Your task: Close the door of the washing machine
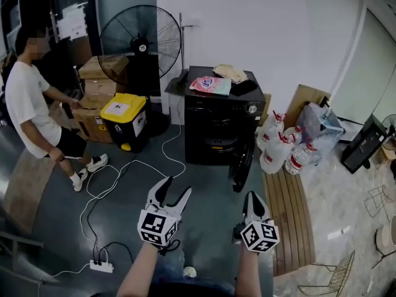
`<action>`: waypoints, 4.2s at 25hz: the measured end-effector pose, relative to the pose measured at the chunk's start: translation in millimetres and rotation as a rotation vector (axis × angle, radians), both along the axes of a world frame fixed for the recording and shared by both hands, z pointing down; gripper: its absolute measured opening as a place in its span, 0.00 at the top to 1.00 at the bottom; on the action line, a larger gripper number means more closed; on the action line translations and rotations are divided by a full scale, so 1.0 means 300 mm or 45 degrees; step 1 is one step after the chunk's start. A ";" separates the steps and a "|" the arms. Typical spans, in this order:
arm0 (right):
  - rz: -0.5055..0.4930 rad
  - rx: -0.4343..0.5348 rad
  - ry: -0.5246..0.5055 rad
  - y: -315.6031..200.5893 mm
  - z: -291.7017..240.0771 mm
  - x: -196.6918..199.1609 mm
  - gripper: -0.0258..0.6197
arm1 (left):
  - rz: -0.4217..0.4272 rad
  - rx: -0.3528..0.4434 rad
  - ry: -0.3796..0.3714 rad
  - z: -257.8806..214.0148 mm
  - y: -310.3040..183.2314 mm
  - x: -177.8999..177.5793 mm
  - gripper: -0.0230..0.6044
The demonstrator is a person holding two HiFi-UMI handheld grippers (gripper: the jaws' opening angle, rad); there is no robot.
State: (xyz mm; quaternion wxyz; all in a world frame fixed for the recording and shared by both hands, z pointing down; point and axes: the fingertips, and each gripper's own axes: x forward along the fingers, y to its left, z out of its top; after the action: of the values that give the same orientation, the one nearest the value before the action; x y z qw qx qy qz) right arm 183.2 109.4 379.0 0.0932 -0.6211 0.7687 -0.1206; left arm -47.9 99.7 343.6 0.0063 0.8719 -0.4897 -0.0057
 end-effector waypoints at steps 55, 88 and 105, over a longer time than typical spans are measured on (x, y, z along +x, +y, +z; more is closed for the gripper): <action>0.863 -0.243 -0.025 -1.176 0.383 0.242 0.94 | 0.911 -0.280 -0.123 0.476 -1.563 0.584 0.56; 1.040 -0.463 -0.074 -0.758 1.021 0.679 0.94 | 0.683 -0.896 -0.405 1.515 -0.989 1.283 0.71; 0.934 -0.509 -0.065 -0.812 1.065 0.688 0.94 | 0.579 -0.959 -0.414 1.551 -1.030 1.288 0.76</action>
State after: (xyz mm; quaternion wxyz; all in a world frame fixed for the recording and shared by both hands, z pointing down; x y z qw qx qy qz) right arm 389.6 -134.3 698.4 0.0263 -0.8564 0.4555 -0.2417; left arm 338.5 -209.1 809.0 0.2466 0.8837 -0.2486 0.3105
